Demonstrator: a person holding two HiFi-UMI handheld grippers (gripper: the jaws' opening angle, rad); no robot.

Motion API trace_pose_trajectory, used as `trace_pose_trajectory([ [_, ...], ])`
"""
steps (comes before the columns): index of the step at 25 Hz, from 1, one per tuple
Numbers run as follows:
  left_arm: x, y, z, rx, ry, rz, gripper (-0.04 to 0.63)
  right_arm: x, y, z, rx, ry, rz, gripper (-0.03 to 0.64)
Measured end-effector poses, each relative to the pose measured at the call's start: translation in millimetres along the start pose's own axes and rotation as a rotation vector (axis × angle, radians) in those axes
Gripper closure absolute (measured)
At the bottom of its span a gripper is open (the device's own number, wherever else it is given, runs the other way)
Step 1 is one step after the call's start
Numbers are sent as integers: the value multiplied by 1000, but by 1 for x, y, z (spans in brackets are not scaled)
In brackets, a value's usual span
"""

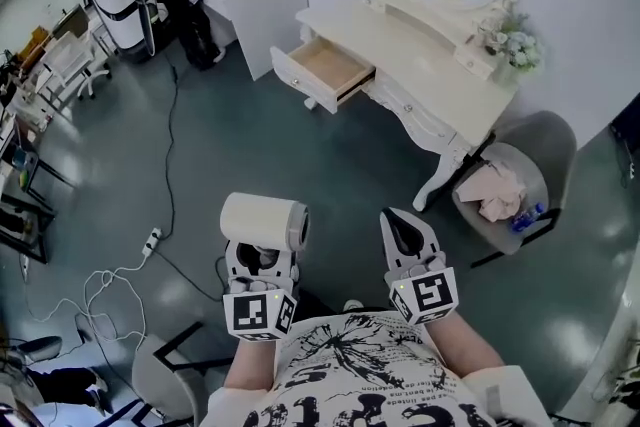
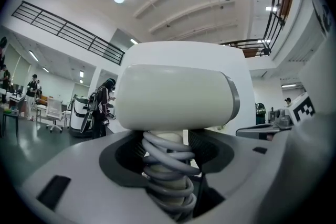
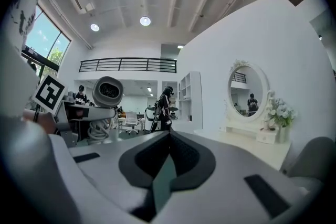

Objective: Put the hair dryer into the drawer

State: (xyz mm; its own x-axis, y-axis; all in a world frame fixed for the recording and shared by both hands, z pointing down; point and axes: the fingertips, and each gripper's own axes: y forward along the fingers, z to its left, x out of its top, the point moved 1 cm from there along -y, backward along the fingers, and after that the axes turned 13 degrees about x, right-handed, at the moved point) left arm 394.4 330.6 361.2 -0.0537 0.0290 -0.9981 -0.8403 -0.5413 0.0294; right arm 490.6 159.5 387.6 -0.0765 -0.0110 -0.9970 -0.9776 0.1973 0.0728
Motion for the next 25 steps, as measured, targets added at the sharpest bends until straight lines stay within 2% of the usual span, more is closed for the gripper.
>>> trace_pose_trajectory([
  [5, 4, 47, 28, -27, -7, 6, 341, 2, 50, -13, -33, 5, 26, 600],
  [13, 23, 147, 112, -71, -23, 12, 339, 25, 169, -20, -92, 1, 39, 600],
  [20, 39, 227, 190, -125, 27, 28, 339, 44, 278, -17, -128, -11, 31, 600],
  [25, 41, 268, 230, -117, 45, 34, 341, 47, 332, -17, -128, -10, 25, 600],
])
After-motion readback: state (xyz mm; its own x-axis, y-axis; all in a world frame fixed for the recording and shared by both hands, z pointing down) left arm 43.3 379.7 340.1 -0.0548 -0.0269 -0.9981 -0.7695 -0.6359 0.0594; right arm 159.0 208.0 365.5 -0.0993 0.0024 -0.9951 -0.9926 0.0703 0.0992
